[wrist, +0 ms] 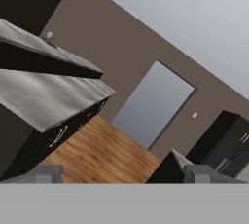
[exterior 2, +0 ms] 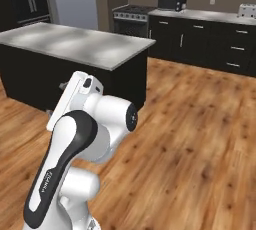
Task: Retrieve the wine glasses from the counter and place one next to each plate.
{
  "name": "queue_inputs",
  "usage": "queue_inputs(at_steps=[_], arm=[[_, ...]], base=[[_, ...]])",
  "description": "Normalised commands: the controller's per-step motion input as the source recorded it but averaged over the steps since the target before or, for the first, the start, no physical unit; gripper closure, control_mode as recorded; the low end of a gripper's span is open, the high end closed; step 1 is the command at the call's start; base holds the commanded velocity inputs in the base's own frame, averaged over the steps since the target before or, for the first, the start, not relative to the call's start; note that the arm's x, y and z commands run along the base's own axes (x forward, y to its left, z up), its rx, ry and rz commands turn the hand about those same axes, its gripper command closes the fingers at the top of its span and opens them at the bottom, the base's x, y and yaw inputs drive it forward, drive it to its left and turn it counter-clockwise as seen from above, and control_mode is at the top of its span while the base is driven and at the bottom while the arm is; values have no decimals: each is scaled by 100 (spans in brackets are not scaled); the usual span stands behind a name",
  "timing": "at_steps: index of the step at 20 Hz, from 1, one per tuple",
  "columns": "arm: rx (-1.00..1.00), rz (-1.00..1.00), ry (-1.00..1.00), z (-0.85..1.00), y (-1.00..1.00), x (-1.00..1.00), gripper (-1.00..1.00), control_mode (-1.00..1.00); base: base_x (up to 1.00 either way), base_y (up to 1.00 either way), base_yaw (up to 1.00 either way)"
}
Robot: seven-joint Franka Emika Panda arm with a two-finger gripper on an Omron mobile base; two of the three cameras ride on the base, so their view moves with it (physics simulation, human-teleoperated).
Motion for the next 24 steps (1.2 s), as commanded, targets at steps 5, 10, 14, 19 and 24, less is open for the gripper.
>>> queue_inputs(at_steps=[5, 10, 14, 19, 24], arm=[[0, 0, 0, 0, 0, 0, -100, 100], [0, 0, 0, 0, 0, 0, -100, 100], [0, 0, 0, 0, 0, 0, -100, 100], [0, 0, 0, 0, 0, 0, -100, 100], [0, 0, 0, 0, 0, 0, -100, 100]], base=[[100, -29, 1], [100, -47, 1], [100, -53, 0], [100, -41, 0], [100, -32, 0]])
